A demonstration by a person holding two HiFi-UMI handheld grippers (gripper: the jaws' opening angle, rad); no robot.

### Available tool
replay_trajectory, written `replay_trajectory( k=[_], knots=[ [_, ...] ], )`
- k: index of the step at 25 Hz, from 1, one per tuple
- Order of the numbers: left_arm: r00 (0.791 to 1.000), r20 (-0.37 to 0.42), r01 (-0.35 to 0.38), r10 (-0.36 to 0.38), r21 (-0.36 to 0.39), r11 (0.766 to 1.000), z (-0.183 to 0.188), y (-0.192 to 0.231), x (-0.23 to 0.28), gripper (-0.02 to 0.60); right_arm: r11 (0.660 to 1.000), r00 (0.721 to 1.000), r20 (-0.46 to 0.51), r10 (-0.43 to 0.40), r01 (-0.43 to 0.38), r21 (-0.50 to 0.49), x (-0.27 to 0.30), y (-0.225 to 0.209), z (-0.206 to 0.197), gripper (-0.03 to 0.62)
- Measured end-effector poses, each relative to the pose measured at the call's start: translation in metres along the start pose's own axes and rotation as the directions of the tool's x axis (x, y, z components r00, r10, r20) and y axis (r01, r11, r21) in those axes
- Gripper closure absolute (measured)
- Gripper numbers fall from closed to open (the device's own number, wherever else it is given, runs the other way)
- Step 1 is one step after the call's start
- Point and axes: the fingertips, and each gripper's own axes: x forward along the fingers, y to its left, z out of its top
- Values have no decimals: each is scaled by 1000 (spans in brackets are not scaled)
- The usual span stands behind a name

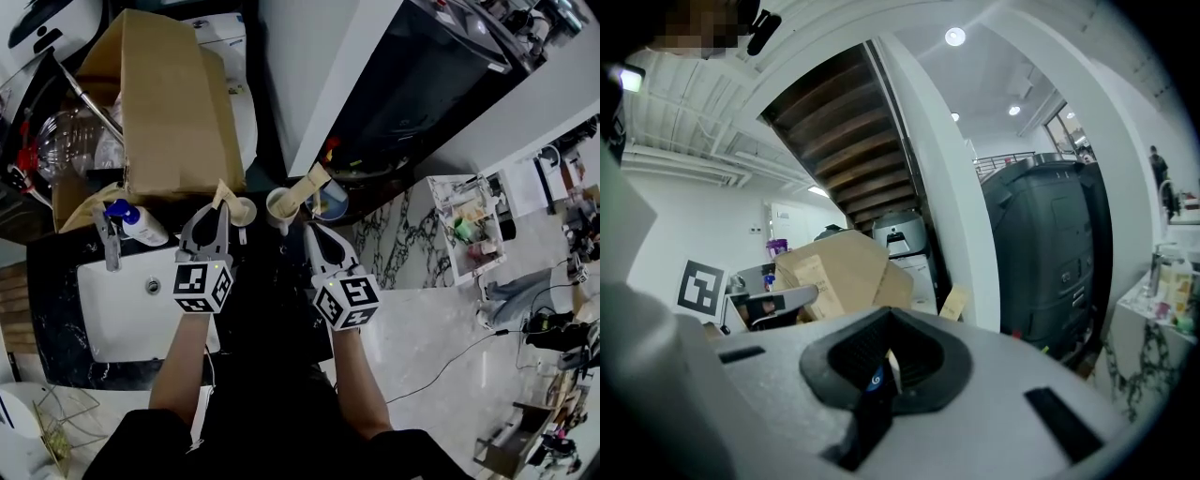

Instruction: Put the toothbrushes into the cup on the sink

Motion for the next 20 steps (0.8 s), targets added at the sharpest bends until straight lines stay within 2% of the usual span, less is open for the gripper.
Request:
replay_trajectory(
  k=[20],
  knots=[
    [997,-75,-17,11,-70,997,-50,12,15,577,1000,997,-72,-10,10,-1,6,0,-30,592]
  ],
)
